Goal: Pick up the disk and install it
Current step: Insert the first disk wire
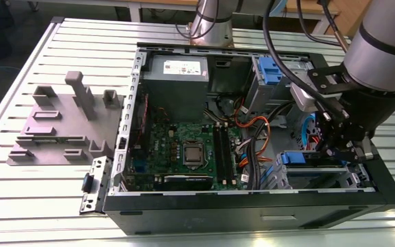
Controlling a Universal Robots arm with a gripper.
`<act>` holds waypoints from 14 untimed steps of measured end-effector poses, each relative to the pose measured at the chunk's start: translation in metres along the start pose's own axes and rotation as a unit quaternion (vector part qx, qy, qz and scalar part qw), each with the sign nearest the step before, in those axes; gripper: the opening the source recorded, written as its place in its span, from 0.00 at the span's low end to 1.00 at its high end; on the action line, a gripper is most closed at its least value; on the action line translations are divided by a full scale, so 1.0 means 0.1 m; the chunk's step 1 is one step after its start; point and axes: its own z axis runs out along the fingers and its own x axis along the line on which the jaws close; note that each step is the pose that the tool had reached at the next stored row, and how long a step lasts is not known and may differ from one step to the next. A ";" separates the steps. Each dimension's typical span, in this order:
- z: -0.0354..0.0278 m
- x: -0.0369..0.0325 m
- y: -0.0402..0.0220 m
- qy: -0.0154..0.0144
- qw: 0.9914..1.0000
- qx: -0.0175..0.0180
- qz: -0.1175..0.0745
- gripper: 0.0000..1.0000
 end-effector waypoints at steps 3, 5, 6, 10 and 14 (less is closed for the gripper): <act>0.010 0.000 0.001 -0.001 1.000 0.000 0.000 0.18; 0.013 0.000 0.002 -0.001 1.000 0.000 0.001 0.18; 0.013 0.000 0.002 -0.001 1.000 0.000 0.001 0.18; 0.013 0.000 0.002 -0.001 1.000 0.000 0.001 0.18; 0.013 0.000 0.002 -0.001 1.000 0.000 0.001 0.18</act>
